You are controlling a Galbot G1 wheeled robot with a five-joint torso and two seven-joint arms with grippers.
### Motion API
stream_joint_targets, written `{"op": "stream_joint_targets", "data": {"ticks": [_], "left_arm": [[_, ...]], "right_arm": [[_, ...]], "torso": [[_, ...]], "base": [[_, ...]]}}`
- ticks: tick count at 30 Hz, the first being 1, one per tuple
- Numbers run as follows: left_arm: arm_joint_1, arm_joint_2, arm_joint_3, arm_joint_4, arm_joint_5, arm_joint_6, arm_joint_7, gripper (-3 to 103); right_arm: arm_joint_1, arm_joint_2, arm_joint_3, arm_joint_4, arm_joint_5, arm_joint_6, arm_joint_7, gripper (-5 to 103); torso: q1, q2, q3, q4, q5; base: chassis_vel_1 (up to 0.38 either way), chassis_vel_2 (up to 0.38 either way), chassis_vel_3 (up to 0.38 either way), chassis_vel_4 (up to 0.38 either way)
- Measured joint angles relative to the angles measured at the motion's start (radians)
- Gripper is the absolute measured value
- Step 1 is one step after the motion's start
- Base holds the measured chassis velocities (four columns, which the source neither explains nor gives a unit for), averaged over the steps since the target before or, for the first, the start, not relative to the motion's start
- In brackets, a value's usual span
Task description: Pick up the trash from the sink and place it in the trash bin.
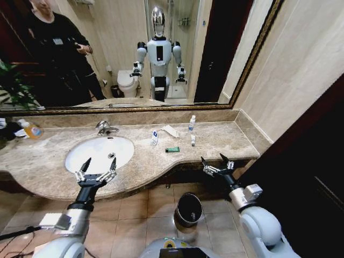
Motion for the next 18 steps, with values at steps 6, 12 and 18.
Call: {"op": "stream_joint_targets", "data": {"ticks": [6, 12, 18], "left_arm": [[0.000, 0.000, 0.000, 0.000, 0.000, 0.000, 0.000, 100], [0.000, 0.000, 0.000, 0.000, 0.000, 0.000, 0.000, 100], [0.000, 0.000, 0.000, 0.000, 0.000, 0.000, 0.000, 100]], "right_arm": [[0.004, -0.008, 0.004, 0.000, 0.003, -0.009, 0.008, 100], [0.105, -0.078, -0.056, -0.039, 0.094, -0.118, 0.073, 100], [0.421, -0.204, -0.219, -0.217, 0.230, -0.181, 0.146, 100]], "torso": [[0.000, 0.000, 0.000, -0.0001, -0.0001], [0.000, 0.000, 0.000, -0.0002, 0.0001], [0.000, 0.000, 0.000, 0.0002, -0.0001]], "base": [[0.000, 0.000, 0.000, 0.000], [0.000, 0.000, 0.000, 0.000], [0.000, 0.000, 0.000, 0.000]]}}
